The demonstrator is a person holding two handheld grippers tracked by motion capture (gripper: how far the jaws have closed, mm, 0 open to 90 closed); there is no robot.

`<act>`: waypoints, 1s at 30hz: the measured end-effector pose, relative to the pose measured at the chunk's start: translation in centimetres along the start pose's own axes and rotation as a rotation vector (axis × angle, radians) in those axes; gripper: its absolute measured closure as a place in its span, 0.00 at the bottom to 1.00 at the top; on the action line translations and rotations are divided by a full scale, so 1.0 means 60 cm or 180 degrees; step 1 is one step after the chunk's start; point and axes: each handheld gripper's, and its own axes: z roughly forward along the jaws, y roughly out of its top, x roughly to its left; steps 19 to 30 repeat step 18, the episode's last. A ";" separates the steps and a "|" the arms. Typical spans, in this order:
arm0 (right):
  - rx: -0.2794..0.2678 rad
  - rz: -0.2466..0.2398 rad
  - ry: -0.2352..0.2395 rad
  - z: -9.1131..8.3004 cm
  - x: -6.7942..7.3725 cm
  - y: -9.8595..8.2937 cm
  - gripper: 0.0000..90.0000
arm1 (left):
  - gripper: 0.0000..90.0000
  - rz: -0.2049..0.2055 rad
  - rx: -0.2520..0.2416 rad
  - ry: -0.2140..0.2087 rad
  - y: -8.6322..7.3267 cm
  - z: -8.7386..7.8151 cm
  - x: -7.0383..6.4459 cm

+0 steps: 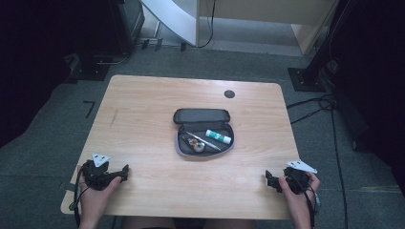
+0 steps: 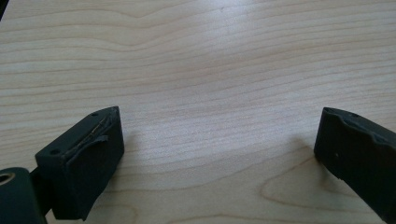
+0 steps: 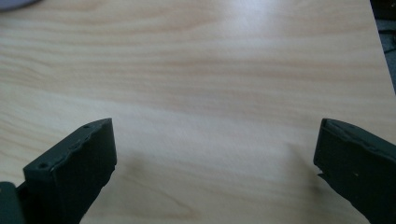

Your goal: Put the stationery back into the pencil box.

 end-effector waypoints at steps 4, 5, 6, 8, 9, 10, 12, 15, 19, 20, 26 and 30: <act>-0.0028 -0.0024 -0.0084 -0.005 -0.008 -0.017 0.00 | 0.02 0.0000 0.0000 0.0000 0.000 0.000 0.000; -0.0040 -0.0018 -0.0085 -0.007 -0.008 -0.020 0.00 | 0.02 0.0000 0.0000 0.0000 0.000 0.000 0.000; -0.0054 -0.0016 -0.0088 -0.009 -0.008 -0.022 0.00 | 0.02 0.0000 0.0000 0.0001 0.000 0.000 0.000; -0.0065 -0.0046 -0.0056 -0.010 -0.008 -0.025 0.00 | 0.02 0.0001 -0.0001 0.0001 0.000 0.000 0.000; -0.0059 -0.0056 -0.0049 -0.011 -0.008 -0.026 0.00 | 0.02 -0.0001 -0.0002 0.0000 0.000 0.000 0.000; -0.0058 -0.0073 -0.0036 -0.012 -0.008 -0.026 0.00 | 0.02 -0.0002 -0.0002 0.0001 0.000 0.000 0.000; -0.0054 -0.0072 -0.0030 -0.012 -0.007 -0.027 0.00 | 0.02 0.0006 0.0003 0.0001 0.000 0.000 0.000; -0.0054 -0.0072 -0.0030 -0.012 -0.007 -0.027 0.00 | 0.02 -0.0017 -0.0005 0.0013 -0.001 0.000 0.000; -0.0049 -0.0073 -0.0032 -0.012 -0.008 -0.026 0.00 | 0.02 -0.0019 -0.0001 0.0016 0.000 0.000 0.000; -0.0049 -0.0073 -0.0032 -0.012 -0.008 -0.026 0.00 | 0.02 -0.0019 -0.0001 0.0016 0.000 0.000 0.000; -0.0049 -0.0073 -0.0032 -0.012 -0.008 -0.026 0.00 | 0.02 -0.0019 -0.0001 0.0016 0.000 0.000 0.000; -0.0049 -0.0073 -0.0032 -0.012 -0.008 -0.026 0.00 | 0.02 -0.0019 -0.0001 0.0016 0.000 0.000 0.000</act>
